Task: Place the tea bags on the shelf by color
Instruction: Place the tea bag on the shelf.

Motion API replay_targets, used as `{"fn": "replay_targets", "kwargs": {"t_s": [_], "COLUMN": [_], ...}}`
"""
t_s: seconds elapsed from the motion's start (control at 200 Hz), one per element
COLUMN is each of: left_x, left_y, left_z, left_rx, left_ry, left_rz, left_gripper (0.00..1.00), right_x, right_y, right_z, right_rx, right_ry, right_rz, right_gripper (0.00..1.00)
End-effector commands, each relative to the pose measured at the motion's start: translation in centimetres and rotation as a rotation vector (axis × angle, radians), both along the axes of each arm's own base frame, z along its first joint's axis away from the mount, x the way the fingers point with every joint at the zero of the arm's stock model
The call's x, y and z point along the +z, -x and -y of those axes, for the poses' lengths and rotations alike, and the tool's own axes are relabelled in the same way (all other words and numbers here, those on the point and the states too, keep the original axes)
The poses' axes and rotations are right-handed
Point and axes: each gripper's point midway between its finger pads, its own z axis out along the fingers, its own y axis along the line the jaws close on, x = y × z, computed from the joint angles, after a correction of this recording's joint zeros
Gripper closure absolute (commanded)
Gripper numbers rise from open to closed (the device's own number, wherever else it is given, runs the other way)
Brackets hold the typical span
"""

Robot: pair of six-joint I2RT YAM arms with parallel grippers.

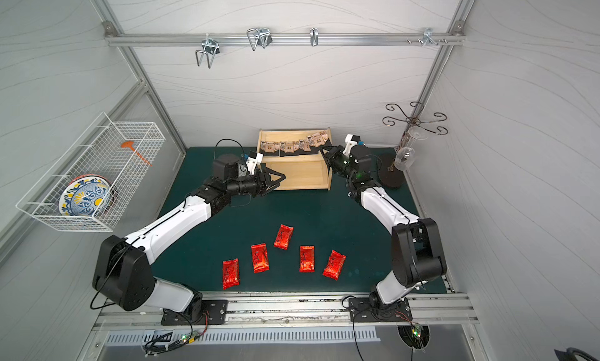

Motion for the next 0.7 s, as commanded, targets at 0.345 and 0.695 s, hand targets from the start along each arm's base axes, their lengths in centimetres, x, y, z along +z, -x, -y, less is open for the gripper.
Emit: {"fn": "replay_targets", "kwargs": {"t_s": [0.345, 0.695], "left_x": [-0.8, -0.9], "left_y": [-0.3, -0.2], "left_z": [-0.8, -0.9], "left_rx": [-0.002, -0.003], "left_ry": [-0.025, -0.017], "left_rz": [0.02, 0.018], "left_gripper": [0.37, 0.37], "right_x": [-3.2, -4.4], "right_y": [-3.5, -4.1], "right_z": [0.2, -0.5], "right_rx": [-0.116, -0.117], "right_ry": [-0.026, -0.032], "right_rz": [-0.127, -0.154], "right_gripper": [1.0, 1.0]}}
